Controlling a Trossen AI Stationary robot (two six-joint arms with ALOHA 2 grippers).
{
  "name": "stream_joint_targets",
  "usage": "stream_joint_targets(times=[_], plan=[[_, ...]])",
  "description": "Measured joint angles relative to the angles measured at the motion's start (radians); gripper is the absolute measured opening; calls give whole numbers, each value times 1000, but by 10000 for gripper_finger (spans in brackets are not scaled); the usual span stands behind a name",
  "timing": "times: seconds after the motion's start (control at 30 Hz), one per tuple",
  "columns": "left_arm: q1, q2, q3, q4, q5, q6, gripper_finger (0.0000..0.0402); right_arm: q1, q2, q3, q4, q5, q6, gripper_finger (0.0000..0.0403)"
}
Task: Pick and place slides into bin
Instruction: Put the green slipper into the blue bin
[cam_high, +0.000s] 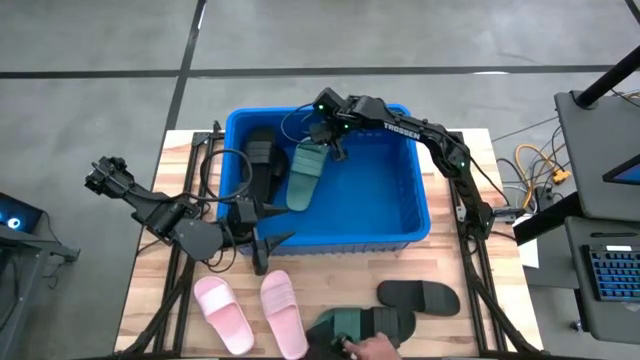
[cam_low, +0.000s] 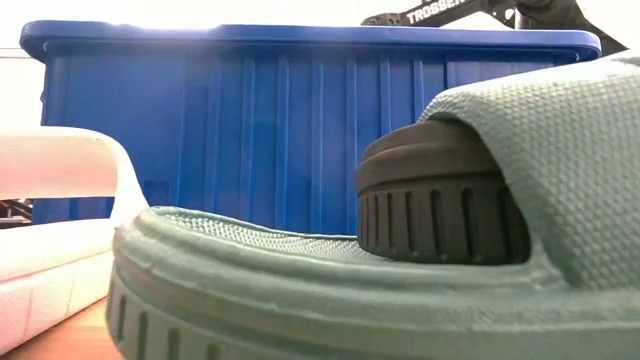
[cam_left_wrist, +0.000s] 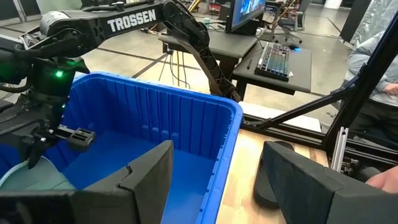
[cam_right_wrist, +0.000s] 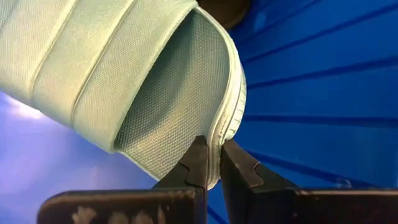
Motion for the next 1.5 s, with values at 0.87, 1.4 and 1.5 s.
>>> stream_joint_targets(times=[0.87, 1.4, 1.5], plan=[[2, 0, -2, -6, 0, 1, 233, 14, -1, -95, 215, -1, -78, 14], [2, 0, -2, -6, -19, 2, 233, 22, 18, -205, 436, 57, -71, 14], [2, 0, -2, -6, -19, 2, 233, 21, 18, -223, 441, 64, -77, 14]])
